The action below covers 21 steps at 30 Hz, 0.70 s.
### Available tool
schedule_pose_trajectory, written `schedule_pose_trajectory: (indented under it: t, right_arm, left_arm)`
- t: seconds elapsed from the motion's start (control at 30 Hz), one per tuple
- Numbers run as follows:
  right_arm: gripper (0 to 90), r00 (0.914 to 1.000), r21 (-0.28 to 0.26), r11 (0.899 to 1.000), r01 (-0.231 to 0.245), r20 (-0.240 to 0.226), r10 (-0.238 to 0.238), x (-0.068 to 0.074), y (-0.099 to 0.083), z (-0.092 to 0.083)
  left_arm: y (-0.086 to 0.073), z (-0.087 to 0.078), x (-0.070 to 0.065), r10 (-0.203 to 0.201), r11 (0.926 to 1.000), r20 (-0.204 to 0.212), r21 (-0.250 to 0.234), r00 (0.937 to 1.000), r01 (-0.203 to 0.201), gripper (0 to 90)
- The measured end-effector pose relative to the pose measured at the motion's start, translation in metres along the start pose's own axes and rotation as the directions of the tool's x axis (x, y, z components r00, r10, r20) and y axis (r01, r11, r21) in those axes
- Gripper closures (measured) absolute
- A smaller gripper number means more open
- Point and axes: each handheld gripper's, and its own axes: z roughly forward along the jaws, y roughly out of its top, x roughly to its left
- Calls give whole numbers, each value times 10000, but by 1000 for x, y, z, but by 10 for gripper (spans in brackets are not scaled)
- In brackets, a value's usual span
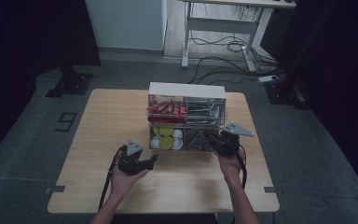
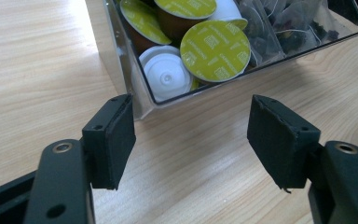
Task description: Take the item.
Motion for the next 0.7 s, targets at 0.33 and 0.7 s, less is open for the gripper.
schedule_pose_trajectory:
  t: [0.33, 0.7]
  right_arm:
    - [888, 10000, -18, 10000, 13, 12, -13, 0, 0, 0]
    - [887, 10000, -38, 10000, 10, 6, -10, 0, -1, 0]
  left_arm:
    - [9, 9, -4, 187, 9998, -101, 51, 9998, -186, 321]
    - [13, 19, -7, 181, 9998, 11, 97, 9998, -181, 322]
